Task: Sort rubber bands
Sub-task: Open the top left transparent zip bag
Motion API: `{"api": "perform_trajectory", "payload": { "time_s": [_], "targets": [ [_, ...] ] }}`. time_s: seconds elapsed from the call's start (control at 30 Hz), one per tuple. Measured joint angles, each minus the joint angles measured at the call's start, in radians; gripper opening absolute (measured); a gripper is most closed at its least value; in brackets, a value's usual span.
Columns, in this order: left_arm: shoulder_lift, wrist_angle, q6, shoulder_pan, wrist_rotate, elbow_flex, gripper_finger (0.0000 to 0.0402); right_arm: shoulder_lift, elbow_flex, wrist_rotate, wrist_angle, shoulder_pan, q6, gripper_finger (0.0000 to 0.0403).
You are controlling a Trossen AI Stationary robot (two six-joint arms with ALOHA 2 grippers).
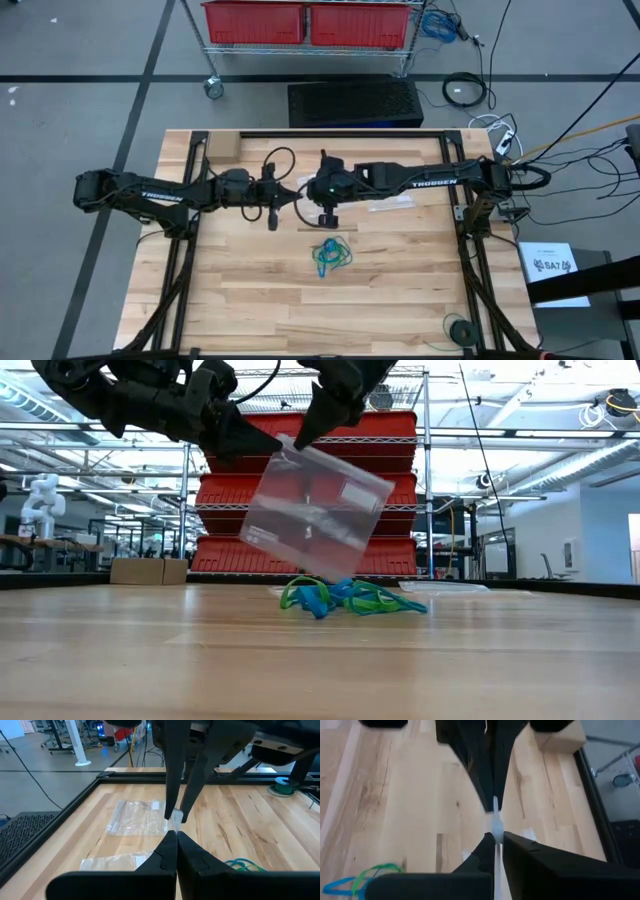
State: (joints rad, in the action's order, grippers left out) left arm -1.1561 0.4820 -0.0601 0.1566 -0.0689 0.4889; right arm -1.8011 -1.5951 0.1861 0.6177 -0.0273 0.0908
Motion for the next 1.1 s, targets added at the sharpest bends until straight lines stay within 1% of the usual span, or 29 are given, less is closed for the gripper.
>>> {"api": "perform_trajectory", "payload": {
  "time_s": [0.17,0.37,0.57,0.7,0.8,0.97,1.1],
  "targets": [
    [0.0,0.002,0.0,0.0,0.002,0.0,0.0,0.0,0.0,0.031,0.087,0.001,-0.023,0.0003],
    [0.0,0.004,0.001,0.0,0.003,0.0,0.0,0.0,0.001,0.033,0.172,0.002,-0.058,0.0002],
    [-0.003,-0.003,0.017,-0.005,0.002,0.0,0.0005,0.0,0.001,0.032,0.177,0.003,-0.063,0.0002],
    [-0.025,0.008,0.028,-0.015,0.002,0.0,0.0035,0.0,0.001,0.027,0.17,0.005,-0.055,0.0002],
    [-0.057,0.046,0.03,-0.015,0.003,0.0,0.0067,0.0,0.001,0.027,0.166,0.012,-0.047,0.0002],
    [-0.136,0.145,0.081,-0.015,-0.014,0.007,0.0119,0.0,0.001,0.021,0.152,0.027,-0.039,0.0002],
    [-0.186,0.145,0.082,-0.025,-0.033,0.046,0.0137,0.0,0.001,0.021,0.148,0.033,-0.038,0.0002]
  ]
}}
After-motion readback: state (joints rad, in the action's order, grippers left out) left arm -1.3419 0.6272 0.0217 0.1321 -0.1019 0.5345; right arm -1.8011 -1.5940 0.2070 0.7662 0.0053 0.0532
